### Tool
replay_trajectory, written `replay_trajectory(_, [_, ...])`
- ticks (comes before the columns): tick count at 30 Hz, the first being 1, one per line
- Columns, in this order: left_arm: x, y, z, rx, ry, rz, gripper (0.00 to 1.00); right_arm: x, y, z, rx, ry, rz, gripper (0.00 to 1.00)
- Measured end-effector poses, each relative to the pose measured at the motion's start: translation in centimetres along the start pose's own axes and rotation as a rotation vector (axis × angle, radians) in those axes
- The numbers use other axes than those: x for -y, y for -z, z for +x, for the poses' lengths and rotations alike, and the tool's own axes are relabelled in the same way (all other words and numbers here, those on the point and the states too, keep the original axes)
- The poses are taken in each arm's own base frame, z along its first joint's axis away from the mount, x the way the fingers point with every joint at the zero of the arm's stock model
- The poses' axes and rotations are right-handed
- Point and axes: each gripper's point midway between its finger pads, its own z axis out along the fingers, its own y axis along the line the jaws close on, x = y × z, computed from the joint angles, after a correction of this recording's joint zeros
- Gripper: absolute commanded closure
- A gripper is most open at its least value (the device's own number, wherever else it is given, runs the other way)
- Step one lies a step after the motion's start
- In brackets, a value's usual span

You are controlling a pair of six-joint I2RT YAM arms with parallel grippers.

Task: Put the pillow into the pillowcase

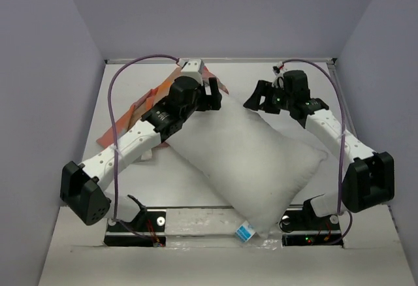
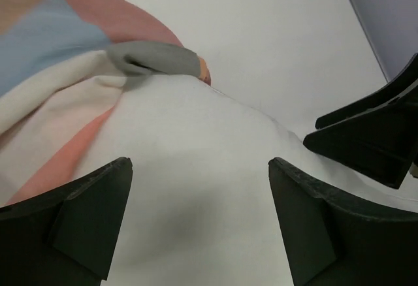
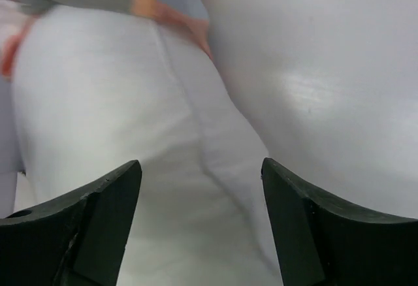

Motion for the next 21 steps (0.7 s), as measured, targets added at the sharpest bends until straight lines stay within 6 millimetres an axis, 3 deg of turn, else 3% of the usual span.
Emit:
replay_trajectory(4, [-0.4, 3.6, -4.1, 0.13, -0.017, -0.021, 0.05, -3.2, 3.1, -5.3, 0.171, 0.14, -0.003, 0.17])
replay_trajectory(7, [-1.6, 6.0, -6.3, 0.221, -0.019, -0.066, 0.07, -6.3, 6.5, -6.2, 0.261, 0.219, -0.049, 0.27])
replay_trajectory(9, [-2.8, 6.5, -6.0, 0.232, -0.025, -0.102, 0.08, -9.2, 7.6, -4.6, 0.266, 0.276, -0.108, 0.35])
replay_trajectory(10, [-3.5, 6.5, -5.5, 0.227, -0.032, -0.123, 0.08, -10.6, 7.6, -3.2, 0.255, 0.305, -0.144, 0.44])
replay_trajectory(11, [-4.5, 6.2, -4.6, 0.211, -0.043, -0.15, 0.09, -12.1, 7.3, -1.2, 0.223, 0.334, -0.184, 0.73])
replay_trajectory(13, [-6.6, 5.3, -2.4, 0.155, -0.073, -0.2, 0.1, -13.5, 6.4, 2.4, 0.148, 0.379, -0.228, 0.9])
replay_trajectory(14, [-7.3, 4.9, -1.7, 0.133, -0.082, -0.219, 0.1, -13.7, 5.6, 4.9, 0.087, 0.39, -0.239, 0.9])
replay_trajectory(16, [-9.3, 3.6, 0.2, 0.063, -0.109, -0.278, 0.1, -12.6, 4.2, 7.9, 0.008, 0.398, -0.219, 0.84])
replay_trajectory(17, [-9.8, 3.3, 0.7, 0.045, -0.117, -0.293, 0.12, -11.9, 3.7, 8.7, -0.014, 0.398, -0.2, 0.68])
replay_trajectory(20, [-10.8, 2.8, 1.5, 0.015, -0.135, -0.318, 0.12, -10.0, 2.9, 10.0, -0.043, 0.4, -0.144, 0.43])
replay_trajectory(21, [-11.1, 2.8, 1.6, 0.011, -0.138, -0.327, 0.13, -9.8, 2.8, 9.9, -0.036, 0.404, -0.133, 0.41])
